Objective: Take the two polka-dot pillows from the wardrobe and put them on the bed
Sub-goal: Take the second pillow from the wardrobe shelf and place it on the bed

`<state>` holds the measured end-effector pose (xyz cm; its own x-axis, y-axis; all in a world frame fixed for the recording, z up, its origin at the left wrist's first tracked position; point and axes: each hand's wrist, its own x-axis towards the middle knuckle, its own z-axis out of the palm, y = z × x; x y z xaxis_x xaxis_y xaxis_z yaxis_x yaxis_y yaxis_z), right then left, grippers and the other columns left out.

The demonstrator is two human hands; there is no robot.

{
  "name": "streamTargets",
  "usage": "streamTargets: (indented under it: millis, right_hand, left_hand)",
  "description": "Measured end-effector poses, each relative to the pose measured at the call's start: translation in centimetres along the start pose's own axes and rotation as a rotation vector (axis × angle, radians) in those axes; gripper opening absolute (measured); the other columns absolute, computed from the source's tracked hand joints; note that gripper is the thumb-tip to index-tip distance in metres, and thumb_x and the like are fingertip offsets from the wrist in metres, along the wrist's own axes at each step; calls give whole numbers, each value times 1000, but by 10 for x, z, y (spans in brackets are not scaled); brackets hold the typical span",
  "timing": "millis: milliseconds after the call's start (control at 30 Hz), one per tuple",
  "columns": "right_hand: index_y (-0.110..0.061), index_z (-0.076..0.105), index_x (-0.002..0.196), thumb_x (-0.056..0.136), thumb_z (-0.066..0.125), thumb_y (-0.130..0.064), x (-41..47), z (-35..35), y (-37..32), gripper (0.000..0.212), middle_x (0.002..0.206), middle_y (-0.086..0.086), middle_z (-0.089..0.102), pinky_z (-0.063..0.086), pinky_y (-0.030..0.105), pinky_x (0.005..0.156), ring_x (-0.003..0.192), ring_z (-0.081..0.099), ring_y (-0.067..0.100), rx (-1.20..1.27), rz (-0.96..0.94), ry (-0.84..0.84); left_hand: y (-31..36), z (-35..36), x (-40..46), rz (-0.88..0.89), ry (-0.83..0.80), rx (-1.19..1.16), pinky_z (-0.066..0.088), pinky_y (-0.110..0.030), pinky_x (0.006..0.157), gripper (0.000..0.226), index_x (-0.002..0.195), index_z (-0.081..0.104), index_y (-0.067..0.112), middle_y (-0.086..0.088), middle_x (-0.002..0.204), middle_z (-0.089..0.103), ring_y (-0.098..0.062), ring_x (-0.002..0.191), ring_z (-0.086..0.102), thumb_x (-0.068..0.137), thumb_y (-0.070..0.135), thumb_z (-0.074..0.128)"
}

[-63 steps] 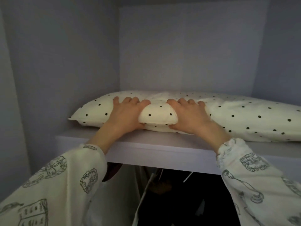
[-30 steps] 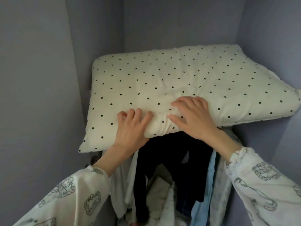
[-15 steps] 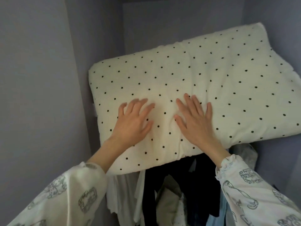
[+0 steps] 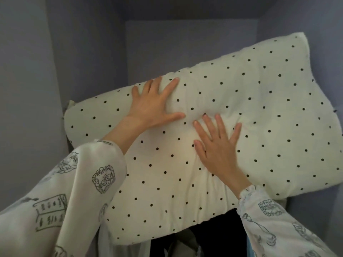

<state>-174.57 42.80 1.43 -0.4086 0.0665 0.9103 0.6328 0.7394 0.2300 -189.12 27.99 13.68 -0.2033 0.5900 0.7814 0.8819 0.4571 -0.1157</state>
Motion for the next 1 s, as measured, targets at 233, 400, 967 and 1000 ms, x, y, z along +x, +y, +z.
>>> streamTargets:
  millis: [233,400,967,1000]
  right_hand:
    - [-37,6,147,89,25,-61,28,-9,2,66,158,7,5,-1,68,105,144,2,34,127,242,-102]
    - [-40,8,146,85,25,-68,30,-6,-1,70,159,5,3,-1,71,102,143,2,38,109,158,-168]
    - [-44,-6,144,71,36,-78,66,-4,5,91,146,-26,-10,-6,41,115,140,-6,3,234,-424,-451]
    - [-43,-2,145,73,38,-75,65,-3,6,88,147,-26,-8,-5,39,116,140,-5,3,264,-422,-442]
  left_hand:
    - [-12,3,-17,-63,-48,11,26,-55,100,99,143,9,41,-16,139,34,-33,129,32,59,83,42]
    - [5,28,-54,-197,-7,18,19,-57,104,93,145,9,34,-21,139,33,-36,128,31,69,80,37]
    - [40,61,-174,-583,-9,-218,33,-50,94,77,134,32,19,-16,112,51,-34,103,49,78,71,40]
    - [38,58,-171,-556,23,-216,32,-51,95,74,133,34,18,-15,113,49,-34,104,48,79,68,42]
